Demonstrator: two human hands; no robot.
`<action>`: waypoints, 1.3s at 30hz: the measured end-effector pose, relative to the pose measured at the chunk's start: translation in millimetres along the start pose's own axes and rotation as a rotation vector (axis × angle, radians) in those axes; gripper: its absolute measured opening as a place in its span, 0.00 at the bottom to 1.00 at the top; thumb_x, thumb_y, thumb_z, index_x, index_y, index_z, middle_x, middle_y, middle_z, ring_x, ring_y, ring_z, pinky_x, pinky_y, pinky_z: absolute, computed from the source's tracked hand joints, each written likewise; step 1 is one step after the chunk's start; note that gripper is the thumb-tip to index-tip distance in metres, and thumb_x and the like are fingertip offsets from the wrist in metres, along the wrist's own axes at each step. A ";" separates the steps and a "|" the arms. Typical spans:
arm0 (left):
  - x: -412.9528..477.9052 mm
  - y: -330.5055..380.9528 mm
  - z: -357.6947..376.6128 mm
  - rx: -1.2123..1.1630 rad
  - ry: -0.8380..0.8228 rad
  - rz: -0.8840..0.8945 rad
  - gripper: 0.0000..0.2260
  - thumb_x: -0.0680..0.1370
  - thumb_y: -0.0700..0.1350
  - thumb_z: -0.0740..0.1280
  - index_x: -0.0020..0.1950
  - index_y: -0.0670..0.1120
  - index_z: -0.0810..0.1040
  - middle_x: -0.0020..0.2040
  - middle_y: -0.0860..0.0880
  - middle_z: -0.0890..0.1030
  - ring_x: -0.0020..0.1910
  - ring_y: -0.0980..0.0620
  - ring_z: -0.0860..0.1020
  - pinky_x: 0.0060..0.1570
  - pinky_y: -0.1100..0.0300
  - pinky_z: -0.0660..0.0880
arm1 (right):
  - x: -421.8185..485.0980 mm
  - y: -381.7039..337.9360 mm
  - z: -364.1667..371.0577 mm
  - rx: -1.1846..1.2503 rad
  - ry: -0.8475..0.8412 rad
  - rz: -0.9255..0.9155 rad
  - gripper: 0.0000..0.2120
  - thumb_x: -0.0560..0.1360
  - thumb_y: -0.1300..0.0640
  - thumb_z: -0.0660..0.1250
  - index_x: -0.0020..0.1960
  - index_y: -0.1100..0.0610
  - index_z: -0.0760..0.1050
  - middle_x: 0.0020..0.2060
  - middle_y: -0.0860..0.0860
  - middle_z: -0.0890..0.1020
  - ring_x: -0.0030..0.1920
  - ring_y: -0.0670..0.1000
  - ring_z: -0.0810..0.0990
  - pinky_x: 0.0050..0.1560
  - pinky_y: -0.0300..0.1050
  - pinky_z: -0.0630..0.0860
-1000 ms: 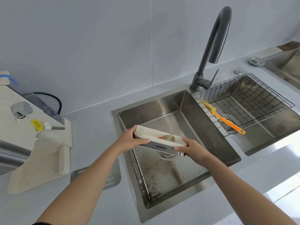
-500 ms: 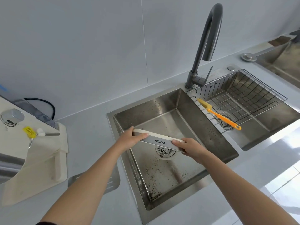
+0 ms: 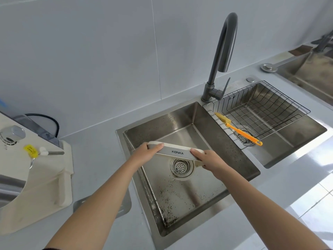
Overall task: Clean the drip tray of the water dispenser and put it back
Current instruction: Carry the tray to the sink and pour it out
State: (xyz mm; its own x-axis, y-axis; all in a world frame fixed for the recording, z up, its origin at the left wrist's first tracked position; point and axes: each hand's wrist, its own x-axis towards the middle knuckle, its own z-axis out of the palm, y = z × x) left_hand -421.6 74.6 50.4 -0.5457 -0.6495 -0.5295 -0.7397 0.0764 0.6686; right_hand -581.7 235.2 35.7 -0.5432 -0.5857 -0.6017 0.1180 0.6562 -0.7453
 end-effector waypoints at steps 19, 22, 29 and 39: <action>-17.7 -11.5 20.9 -0.026 0.056 0.035 0.27 0.71 0.65 0.60 0.61 0.47 0.68 0.50 0.55 0.76 0.47 0.56 0.75 0.42 0.60 0.69 | -12.2 11.6 -2.8 -0.060 0.002 0.039 0.18 0.74 0.42 0.62 0.40 0.57 0.71 0.34 0.50 0.73 0.32 0.46 0.69 0.32 0.37 0.64; -20.3 -21.8 26.9 0.018 -0.047 -0.105 0.32 0.72 0.66 0.59 0.65 0.44 0.68 0.54 0.47 0.74 0.52 0.49 0.73 0.48 0.57 0.68 | -14.6 23.3 1.9 -0.089 -0.135 0.198 0.21 0.74 0.40 0.62 0.36 0.58 0.69 0.33 0.52 0.69 0.32 0.49 0.67 0.32 0.38 0.66; -28.4 -17.0 25.4 -0.060 0.012 -0.028 0.32 0.71 0.66 0.60 0.66 0.44 0.66 0.56 0.49 0.72 0.51 0.51 0.70 0.48 0.58 0.66 | -20.0 17.8 -1.6 -0.069 -0.021 0.071 0.21 0.74 0.41 0.62 0.41 0.60 0.70 0.30 0.51 0.67 0.29 0.48 0.62 0.29 0.38 0.60; -39.6 -18.8 27.4 -0.177 -0.042 0.000 0.27 0.72 0.64 0.61 0.62 0.46 0.69 0.55 0.50 0.74 0.52 0.50 0.72 0.50 0.57 0.66 | -37.9 17.9 -7.8 -0.180 0.077 -0.050 0.20 0.74 0.41 0.62 0.43 0.59 0.72 0.35 0.52 0.75 0.33 0.47 0.70 0.33 0.38 0.65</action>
State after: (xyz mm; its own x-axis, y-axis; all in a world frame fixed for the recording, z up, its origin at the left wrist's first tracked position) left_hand -396.9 119.6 44.5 -0.5645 -0.6170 -0.5484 -0.6610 -0.0601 0.7480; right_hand -565.5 272.9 47.3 -0.6075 -0.5857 -0.5365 -0.0572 0.7059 -0.7060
